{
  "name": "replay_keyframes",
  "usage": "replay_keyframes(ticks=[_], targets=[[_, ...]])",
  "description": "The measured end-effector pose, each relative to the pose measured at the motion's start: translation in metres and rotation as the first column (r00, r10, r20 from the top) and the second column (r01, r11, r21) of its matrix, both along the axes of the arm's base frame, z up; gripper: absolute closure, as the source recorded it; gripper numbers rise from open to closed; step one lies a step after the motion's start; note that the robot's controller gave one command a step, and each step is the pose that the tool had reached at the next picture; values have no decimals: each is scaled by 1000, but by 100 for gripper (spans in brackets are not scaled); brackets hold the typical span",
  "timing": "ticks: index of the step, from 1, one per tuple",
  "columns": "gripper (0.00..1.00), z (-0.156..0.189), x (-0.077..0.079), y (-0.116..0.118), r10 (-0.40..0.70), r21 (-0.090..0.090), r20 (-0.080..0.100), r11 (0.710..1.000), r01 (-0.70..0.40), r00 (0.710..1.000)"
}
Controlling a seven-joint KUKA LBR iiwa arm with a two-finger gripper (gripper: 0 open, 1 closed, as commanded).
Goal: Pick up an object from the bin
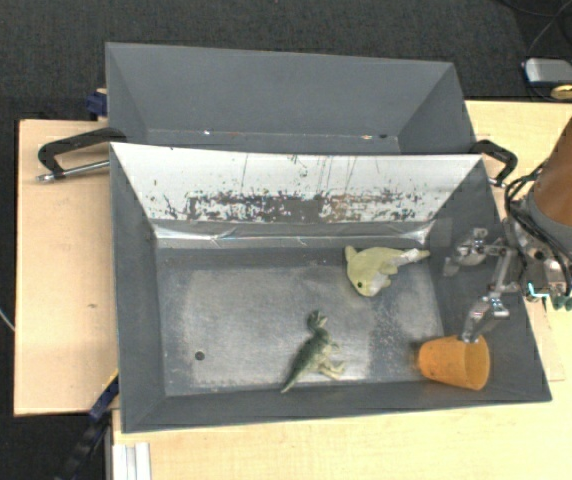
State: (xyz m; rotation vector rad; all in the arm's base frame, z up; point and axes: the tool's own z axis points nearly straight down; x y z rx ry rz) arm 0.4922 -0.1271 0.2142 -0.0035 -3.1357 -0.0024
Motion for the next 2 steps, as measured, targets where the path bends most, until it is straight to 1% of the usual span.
replay_keyframes(ticks=[1, 2], targets=[[0, -142, 101, 61, 4, -4, 23, 1000, -4, 1000], [0, -112, 111, 37, 119, -4, 16, 993, -119, 993]])
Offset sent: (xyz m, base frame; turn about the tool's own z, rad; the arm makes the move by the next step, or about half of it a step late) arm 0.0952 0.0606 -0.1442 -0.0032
